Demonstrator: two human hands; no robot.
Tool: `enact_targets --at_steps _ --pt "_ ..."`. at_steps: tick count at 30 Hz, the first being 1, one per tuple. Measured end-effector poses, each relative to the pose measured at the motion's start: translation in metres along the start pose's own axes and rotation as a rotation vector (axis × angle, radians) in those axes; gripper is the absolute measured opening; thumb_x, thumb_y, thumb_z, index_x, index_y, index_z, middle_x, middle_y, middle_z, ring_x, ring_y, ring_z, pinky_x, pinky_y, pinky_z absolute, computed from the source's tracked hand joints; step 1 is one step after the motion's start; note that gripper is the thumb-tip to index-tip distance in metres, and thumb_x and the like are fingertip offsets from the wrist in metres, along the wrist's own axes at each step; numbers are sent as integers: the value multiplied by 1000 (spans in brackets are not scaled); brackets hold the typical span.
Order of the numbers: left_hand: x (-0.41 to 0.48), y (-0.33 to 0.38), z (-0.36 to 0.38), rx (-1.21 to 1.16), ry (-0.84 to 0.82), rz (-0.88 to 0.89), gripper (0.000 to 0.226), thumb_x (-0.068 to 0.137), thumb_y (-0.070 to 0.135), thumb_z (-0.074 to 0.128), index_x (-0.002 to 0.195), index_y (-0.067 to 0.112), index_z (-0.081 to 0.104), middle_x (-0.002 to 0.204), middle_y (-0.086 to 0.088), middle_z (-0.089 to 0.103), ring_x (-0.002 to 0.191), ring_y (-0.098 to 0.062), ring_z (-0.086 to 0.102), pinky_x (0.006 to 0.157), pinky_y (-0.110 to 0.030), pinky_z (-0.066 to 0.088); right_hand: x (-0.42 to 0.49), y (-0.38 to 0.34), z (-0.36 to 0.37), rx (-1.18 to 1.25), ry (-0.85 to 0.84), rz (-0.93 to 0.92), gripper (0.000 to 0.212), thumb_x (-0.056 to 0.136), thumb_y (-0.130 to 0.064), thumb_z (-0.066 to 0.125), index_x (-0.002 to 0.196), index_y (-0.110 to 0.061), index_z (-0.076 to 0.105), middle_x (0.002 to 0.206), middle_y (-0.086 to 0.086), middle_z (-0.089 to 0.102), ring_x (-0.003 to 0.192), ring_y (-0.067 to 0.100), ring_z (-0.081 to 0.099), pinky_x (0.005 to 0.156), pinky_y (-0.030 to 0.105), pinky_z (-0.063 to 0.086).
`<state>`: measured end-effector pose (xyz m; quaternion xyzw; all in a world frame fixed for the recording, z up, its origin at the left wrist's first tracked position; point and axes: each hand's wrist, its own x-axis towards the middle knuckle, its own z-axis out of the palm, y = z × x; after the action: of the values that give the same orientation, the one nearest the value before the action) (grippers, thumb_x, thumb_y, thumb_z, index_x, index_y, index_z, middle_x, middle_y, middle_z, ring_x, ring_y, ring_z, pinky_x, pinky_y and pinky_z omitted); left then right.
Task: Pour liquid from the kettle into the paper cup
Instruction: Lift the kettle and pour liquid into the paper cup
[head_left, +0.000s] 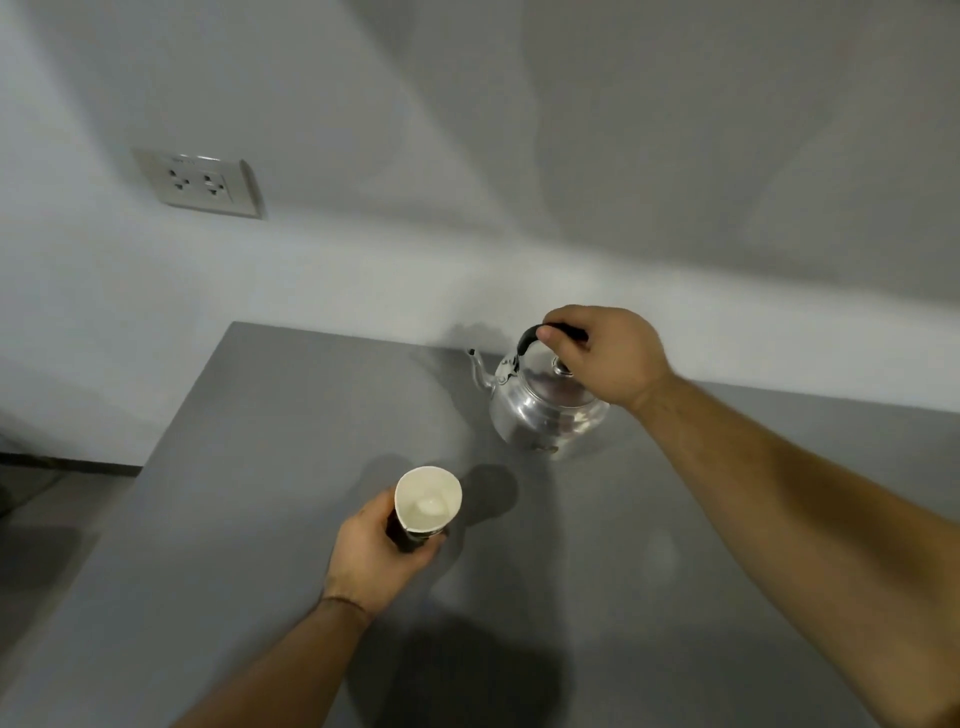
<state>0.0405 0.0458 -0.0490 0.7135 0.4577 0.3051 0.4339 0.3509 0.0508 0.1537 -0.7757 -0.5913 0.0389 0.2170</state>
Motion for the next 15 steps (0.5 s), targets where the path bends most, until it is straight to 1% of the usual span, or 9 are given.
enact_targets --at_steps 3,5,8,12,15 --pt "0 -1 1 -15 -22 -11 62 60 42 90 110 64 60 104 33 72 97 7 70 82 -20 57 -18 -12 -20 47 13 4 27 97 -55 56 107 -42 78 89 -21 78 87 9 71 83 37 58" --pt "-1 -2 1 -25 -23 -21 61 59 44 88 108 65 60 101 33 73 93 7 71 80 -19 57 -31 -21 -29 53 -4 -9 26 97 -54 55 105 -45 77 81 -25 75 82 5 70 80 35 58" --pt "-1 -1 1 -33 -20 -36 59 58 45 87 105 67 59 97 34 72 87 7 71 76 -15 57 -50 -33 -34 32 -26 -25 23 97 -55 53 100 -50 76 76 -23 75 76 4 68 74 33 58" --pt "-1 1 0 -40 -25 -44 53 59 46 86 102 66 61 94 32 73 86 5 72 76 -16 57 -73 -43 -34 6 -47 -16 22 97 -56 53 102 -53 74 84 -22 78 82 5 69 78 35 59" --pt "-1 0 0 -37 -20 -55 46 59 46 86 98 58 64 94 29 74 86 4 72 77 -21 59 -86 -47 -30 -33 -90 -9 24 96 -58 52 102 -54 75 81 -19 77 82 7 69 77 36 58"
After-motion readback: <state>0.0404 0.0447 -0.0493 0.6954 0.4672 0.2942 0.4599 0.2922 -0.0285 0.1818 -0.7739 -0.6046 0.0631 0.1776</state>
